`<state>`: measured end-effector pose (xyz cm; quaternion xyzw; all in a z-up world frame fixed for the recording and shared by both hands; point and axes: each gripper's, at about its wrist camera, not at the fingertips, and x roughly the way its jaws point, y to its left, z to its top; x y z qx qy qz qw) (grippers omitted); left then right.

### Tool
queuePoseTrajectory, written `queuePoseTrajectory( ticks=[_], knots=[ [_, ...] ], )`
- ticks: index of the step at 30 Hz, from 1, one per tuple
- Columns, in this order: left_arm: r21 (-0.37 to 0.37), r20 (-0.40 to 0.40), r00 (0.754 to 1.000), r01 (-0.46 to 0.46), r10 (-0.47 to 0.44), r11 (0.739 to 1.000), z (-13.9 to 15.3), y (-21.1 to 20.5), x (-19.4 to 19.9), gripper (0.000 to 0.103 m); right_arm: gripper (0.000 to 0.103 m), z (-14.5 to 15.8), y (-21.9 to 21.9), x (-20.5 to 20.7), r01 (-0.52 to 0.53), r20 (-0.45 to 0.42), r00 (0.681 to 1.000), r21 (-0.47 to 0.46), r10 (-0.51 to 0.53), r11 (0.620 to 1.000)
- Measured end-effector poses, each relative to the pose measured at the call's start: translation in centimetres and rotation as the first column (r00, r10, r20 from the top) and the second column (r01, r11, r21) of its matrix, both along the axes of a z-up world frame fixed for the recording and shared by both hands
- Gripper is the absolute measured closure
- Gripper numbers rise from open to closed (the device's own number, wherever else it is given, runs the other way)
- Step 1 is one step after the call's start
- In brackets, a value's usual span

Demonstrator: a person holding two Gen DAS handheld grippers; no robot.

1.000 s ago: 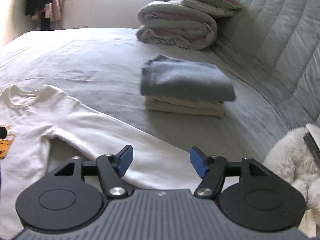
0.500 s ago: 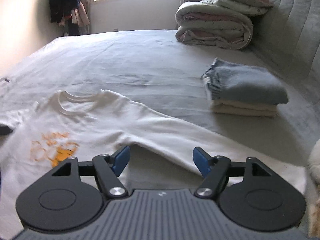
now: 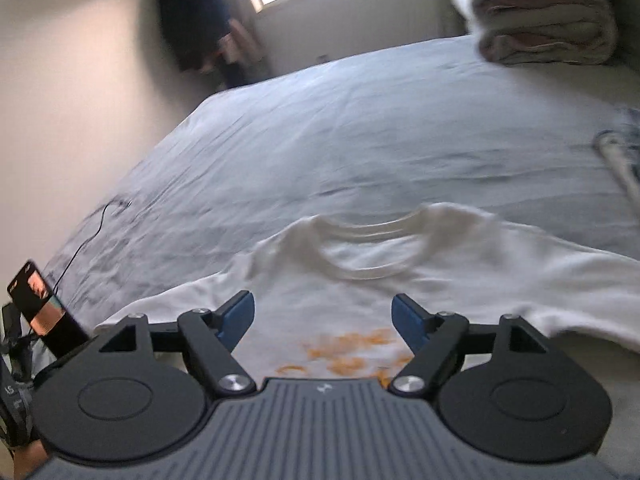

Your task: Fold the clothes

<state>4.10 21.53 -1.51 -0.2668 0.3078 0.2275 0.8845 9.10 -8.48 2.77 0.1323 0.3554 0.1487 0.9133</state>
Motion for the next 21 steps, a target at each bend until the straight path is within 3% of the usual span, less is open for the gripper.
queuePoseTrajectory(
  ticks=[3,8,12,14,16,18,21],
  knots=[
    [-0.074,-0.024,1.000,-0.011,0.009,0.997,-0.9,1.4,0.4,0.020,0.024,-0.1,2.5,1.0,-0.052,-0.013,0.999,0.002,0.052,0.999],
    [-0.105,-0.015,1.000,-0.019,0.017,0.994,-1.8,2.6,0.8,0.037,0.024,-0.1,5.2,2.1,-0.102,-0.034,0.994,0.025,0.103,0.994],
    [-0.155,0.045,0.999,0.017,-0.010,0.988,-1.9,3.4,0.8,0.084,0.024,-0.3,6.6,2.6,-0.131,-0.059,0.989,0.041,0.133,0.991],
    [-0.189,0.102,0.994,0.050,-0.031,0.981,-1.7,3.4,0.7,0.087,0.024,-0.2,7.2,2.6,-0.145,-0.071,0.986,0.060,0.149,0.988],
    [-0.191,0.194,0.978,0.118,-0.081,0.974,-0.9,2.9,0.4,0.089,0.024,0.1,7.6,2.6,-0.156,-0.080,0.983,0.082,0.163,0.984],
    [-0.168,0.282,0.944,0.224,-0.171,0.960,0.2,2.0,0.3,0.089,0.024,0.7,7.8,2.6,-0.159,-0.079,0.983,0.105,0.168,0.982],
    [-0.140,0.342,0.887,0.375,-0.311,0.916,0.9,0.1,1.0,0.089,0.024,1.8,7.5,2.5,-0.152,-0.057,0.986,0.121,0.160,0.981]
  ],
)
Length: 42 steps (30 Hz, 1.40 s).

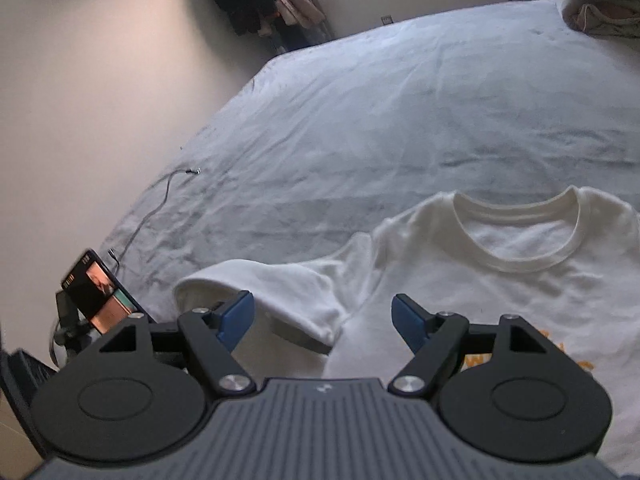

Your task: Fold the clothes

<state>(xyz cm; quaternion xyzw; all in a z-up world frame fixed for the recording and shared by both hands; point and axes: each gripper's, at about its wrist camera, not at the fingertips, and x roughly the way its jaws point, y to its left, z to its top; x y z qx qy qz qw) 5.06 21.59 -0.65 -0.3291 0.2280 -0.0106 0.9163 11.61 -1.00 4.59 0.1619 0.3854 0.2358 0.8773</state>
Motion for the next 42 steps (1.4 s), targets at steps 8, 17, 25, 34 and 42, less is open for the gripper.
queuePoseTrajectory(
  ticks=[8,17,25,34,42],
  knots=[
    [0.067,-0.128,0.905,0.416,-0.405,0.907,-0.6,-5.4,1.9,0.086,0.035,1.0,-0.5,0.0,-0.027,0.022,0.999,0.007,0.027,1.000],
    [0.016,-0.099,0.865,0.495,-0.492,0.869,0.2,-3.1,1.9,0.060,0.050,-3.2,-0.4,2.0,-0.068,-0.090,0.993,0.039,0.072,0.997],
    [0.041,-0.281,0.897,0.367,-0.342,0.929,-0.8,0.1,2.3,0.051,0.050,-9.3,-1.6,3.7,-0.095,-0.127,0.987,0.020,0.097,0.995],
    [0.053,-0.387,0.876,0.334,-0.289,0.941,-2.6,-1.7,3.0,0.073,0.043,-8.8,-5.1,3.9,-0.151,0.020,0.988,0.233,0.151,0.961],
    [0.361,-0.276,0.959,0.165,-0.064,0.918,1.4,-3.8,1.0,0.097,0.042,-10.7,-6.8,4.8,-0.127,-0.022,0.990,0.298,0.140,0.946]
  ],
)
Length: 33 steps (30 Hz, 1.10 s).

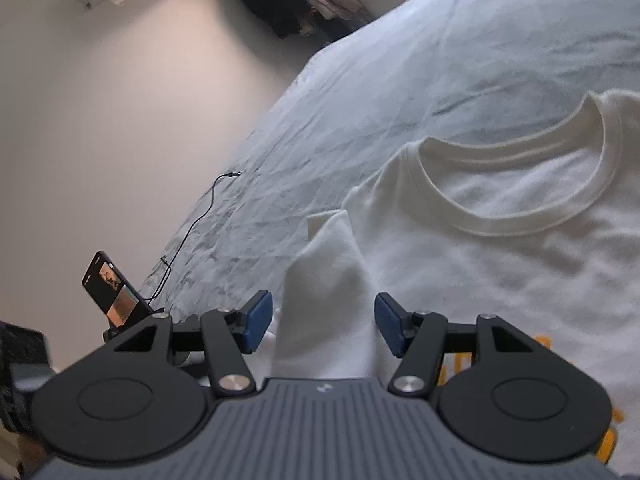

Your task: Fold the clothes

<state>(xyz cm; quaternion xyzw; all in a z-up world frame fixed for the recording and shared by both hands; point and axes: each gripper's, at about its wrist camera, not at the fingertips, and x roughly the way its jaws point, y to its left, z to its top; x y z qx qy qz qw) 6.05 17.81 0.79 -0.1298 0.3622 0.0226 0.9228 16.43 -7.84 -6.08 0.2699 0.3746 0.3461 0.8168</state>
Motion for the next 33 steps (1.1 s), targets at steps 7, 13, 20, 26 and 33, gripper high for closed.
queuePoseTrajectory(
  ticks=[7,13,20,26,33],
  knots=[
    [0.268,0.137,0.978,-0.187,0.154,0.945,4.1,0.4,1.0,0.097,0.042,-0.1,-0.5,0.1,0.008,-0.018,1.000,0.059,-0.007,0.998],
    [0.449,0.225,0.946,-0.312,0.232,0.838,5.9,1.8,3.6,0.097,0.042,-0.6,-0.1,0.1,-0.004,-0.032,0.999,0.057,0.006,0.998],
    [0.612,0.291,0.907,-0.421,0.305,0.670,6.0,4.0,7.0,0.097,0.042,-1.1,0.0,-0.1,-0.015,-0.048,0.999,0.056,0.018,0.998],
    [0.666,0.256,0.860,-0.487,0.441,0.565,5.3,7.3,10.1,0.091,0.042,-1.3,0.0,-0.3,-0.021,-0.051,0.998,0.052,0.024,0.998],
    [0.673,0.294,0.856,-0.502,0.425,0.544,6.0,5.7,9.6,0.065,0.042,-1.4,0.2,0.0,-0.020,-0.051,0.998,0.050,0.022,0.999]
  ],
)
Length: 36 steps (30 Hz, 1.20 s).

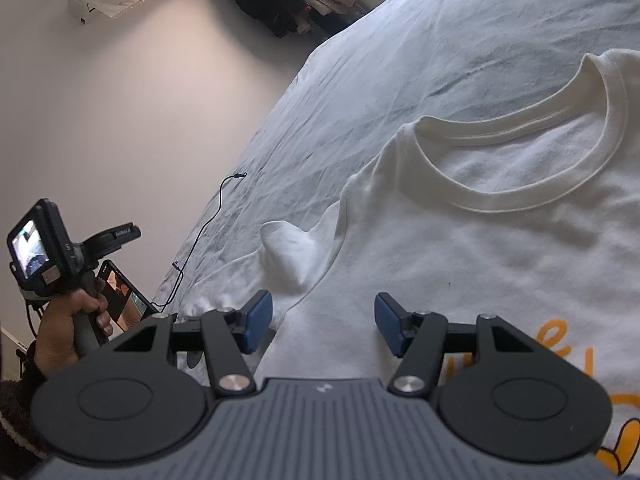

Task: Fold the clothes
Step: 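Lay the T-shirt flat on the bed and open both grippers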

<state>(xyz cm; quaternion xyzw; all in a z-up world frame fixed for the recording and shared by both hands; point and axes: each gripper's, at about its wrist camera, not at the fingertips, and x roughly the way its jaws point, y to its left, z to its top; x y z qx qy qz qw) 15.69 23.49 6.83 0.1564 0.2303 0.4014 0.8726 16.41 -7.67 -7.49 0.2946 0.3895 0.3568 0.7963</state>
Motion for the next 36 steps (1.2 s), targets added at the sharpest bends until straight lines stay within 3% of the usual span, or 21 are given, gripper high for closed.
queuePoseTrajectory(
  ticks=[3,7,11,13,18,21,23,26,28,33,36],
  knots=[
    [-0.022,-0.015,0.997,0.078,-0.078,0.997,-0.4,-1.9,-0.4,0.064,0.042,0.0,0.1,0.0,0.001,0.000,1.000,0.000,-0.001,1.000],
    [-0.138,-0.027,0.981,0.185,-0.191,0.973,-1.8,-4.5,-0.8,0.064,0.042,0.0,0.0,0.0,0.004,0.000,1.000,0.001,-0.004,1.000],
    [-0.301,-0.060,0.949,0.280,-0.311,0.912,-4.2,-6.7,-0.4,0.065,0.042,0.0,-0.1,0.0,0.007,0.001,1.000,0.002,-0.007,1.000],
    [-0.371,-0.086,0.929,0.307,-0.361,0.877,-5.4,-7.6,-0.1,0.075,0.042,0.0,-0.1,0.0,0.010,0.001,1.000,0.002,-0.010,1.000],
    [-0.491,-0.084,0.890,0.353,-0.447,0.796,-8.2,-9.2,-0.1,0.075,0.042,-0.1,-0.3,0.1,0.020,0.001,1.000,0.005,-0.020,1.000],
    [-0.494,-0.095,0.894,0.340,-0.438,0.801,-10.2,-8.9,0.5,0.075,0.042,-0.1,-0.3,0.1,0.021,0.000,1.000,0.005,-0.021,1.000],
    [-0.442,-0.107,0.902,0.335,-0.419,0.832,-10.8,-8.6,0.6,0.073,0.042,-0.1,-0.3,0.2,0.022,0.001,1.000,0.005,-0.022,1.000],
    [-0.350,-0.129,0.915,0.318,-0.381,0.881,-11.1,-7.8,0.9,0.060,0.042,-0.1,-0.2,0.2,0.023,0.001,1.000,0.002,-0.023,1.000],
    [-0.322,-0.135,0.925,0.298,-0.355,0.899,-11.1,-6.9,0.9,0.043,0.042,-0.1,-0.1,0.2,0.024,0.004,1.000,-0.001,-0.024,1.000],
    [-0.376,-0.107,0.947,0.243,-0.302,0.894,-8.9,-6.1,-0.6,0.043,0.042,0.6,-0.3,-0.1,0.049,0.032,0.998,-0.029,-0.048,0.998],
    [-0.394,-0.070,0.937,0.290,-0.343,0.872,-7.1,-6.7,-2.6,0.038,0.040,1.8,-0.8,-0.7,0.105,0.079,0.992,-0.101,-0.097,0.989]
  ],
)
